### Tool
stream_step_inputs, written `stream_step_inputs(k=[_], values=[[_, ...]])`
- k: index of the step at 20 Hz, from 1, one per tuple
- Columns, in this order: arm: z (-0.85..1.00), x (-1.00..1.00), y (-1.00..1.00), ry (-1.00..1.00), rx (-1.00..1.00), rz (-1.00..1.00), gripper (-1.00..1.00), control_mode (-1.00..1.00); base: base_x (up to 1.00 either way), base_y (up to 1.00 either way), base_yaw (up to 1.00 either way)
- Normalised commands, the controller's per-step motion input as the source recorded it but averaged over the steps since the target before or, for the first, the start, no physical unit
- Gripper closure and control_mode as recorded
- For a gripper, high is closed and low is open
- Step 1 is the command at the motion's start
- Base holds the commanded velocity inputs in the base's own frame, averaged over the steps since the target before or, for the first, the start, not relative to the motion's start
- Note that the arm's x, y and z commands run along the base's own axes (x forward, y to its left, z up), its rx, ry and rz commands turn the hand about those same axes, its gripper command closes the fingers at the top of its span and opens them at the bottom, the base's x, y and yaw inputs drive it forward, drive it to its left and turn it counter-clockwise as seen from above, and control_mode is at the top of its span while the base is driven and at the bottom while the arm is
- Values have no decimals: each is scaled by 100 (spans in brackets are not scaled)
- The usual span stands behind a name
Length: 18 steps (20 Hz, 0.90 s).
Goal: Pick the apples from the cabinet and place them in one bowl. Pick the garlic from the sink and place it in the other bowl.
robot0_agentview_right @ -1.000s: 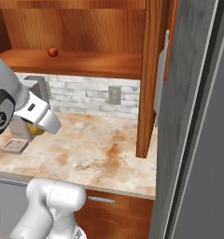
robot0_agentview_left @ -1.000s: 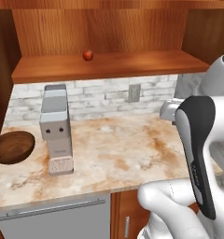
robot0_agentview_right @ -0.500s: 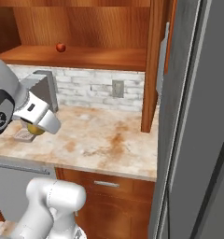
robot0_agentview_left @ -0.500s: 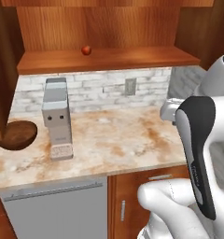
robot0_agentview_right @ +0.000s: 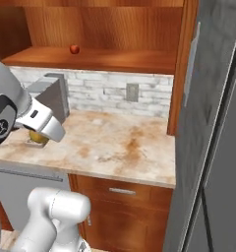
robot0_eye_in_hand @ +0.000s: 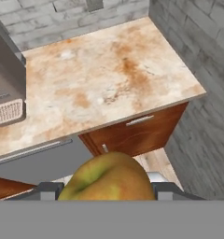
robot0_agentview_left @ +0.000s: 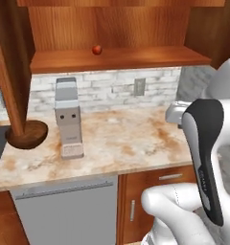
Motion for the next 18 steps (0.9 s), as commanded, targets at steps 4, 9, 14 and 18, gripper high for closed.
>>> stream_step_inputs(k=[4, 9, 14, 18], values=[[0, 0, 0, 0, 0, 0, 100, 100, -1, 67, 0], [0, 0, 0, 0, 0, 0, 100, 100, 0, 61, -1], [0, 0, 0, 0, 0, 0, 100, 100, -27, 42, -13], [0, 0, 0, 0, 0, 0, 100, 100, -44, 38, -12]])
